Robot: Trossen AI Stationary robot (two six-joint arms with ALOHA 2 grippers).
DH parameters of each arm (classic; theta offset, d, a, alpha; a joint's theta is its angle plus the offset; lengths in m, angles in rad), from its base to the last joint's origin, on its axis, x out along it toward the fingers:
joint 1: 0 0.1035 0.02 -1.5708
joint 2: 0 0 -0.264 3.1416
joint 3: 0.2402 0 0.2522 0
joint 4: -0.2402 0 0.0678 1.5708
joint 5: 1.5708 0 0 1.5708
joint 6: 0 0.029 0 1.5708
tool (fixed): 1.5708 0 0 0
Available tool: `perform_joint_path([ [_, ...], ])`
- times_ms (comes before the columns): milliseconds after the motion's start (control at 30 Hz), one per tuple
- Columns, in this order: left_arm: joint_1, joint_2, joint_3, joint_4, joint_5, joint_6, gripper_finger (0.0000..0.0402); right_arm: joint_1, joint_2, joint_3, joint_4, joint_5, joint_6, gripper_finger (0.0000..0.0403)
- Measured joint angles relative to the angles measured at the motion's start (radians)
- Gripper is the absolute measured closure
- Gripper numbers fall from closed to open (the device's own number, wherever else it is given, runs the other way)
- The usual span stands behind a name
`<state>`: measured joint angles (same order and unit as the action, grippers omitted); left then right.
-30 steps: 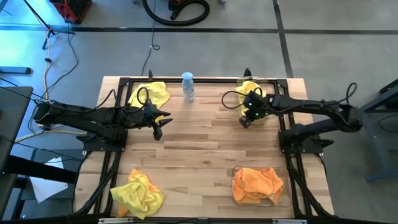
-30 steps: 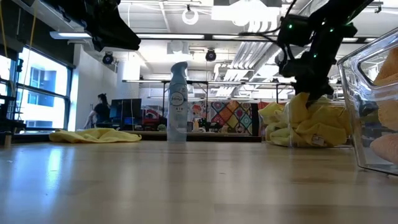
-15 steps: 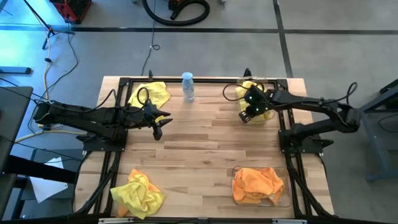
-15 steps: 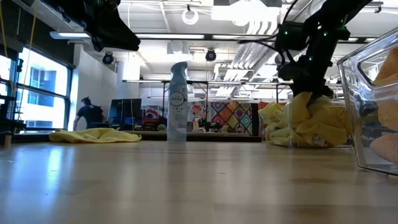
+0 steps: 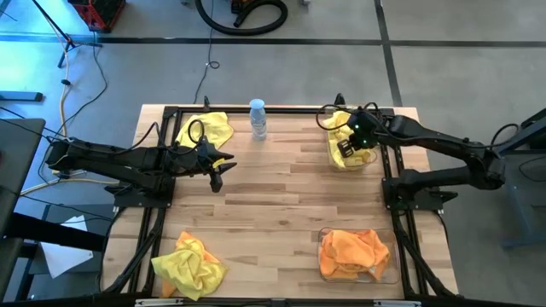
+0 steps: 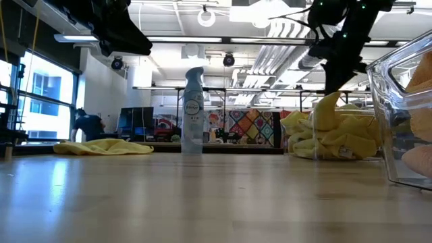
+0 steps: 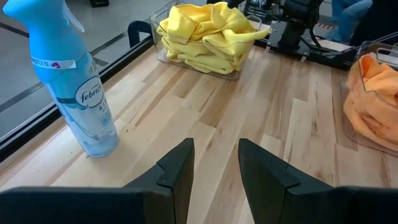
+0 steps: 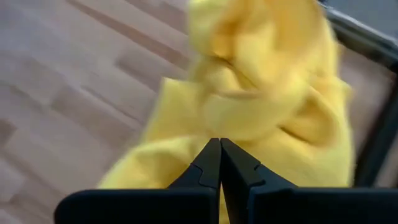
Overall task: Sort microfiber towel by color & place in baskets
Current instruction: Put the yellow microfiber cloth into the top transparent bin
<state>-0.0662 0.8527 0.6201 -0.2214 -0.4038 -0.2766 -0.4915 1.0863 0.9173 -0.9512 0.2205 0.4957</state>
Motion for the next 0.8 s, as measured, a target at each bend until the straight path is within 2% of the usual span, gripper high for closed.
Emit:
perform_joint_path([
  [200, 0.000, 0.000, 0.000, 0.000, -0.002, 0.008, 0.0286, -0.011, 0.035, -0.056, -0.025, 0.049, 0.055, 0.0403],
  [500, 0.000, 0.000, 0.000, -0.002, -0.002, -0.010, 0.0286, -0.055, 0.143, -0.211, 0.214, 0.013, -0.024, 0.0403],
  [633, 0.000, 0.000, 0.000, -0.021, -0.002, -0.019, 0.0286, -0.065, 0.132, -0.191, 0.185, 0.013, -0.033, 0.0403],
  [800, 0.000, 0.000, 0.000, -0.029, -0.003, -0.019, 0.0286, -0.064, 0.052, -0.117, 0.114, 0.015, -0.063, 0.0403],
])
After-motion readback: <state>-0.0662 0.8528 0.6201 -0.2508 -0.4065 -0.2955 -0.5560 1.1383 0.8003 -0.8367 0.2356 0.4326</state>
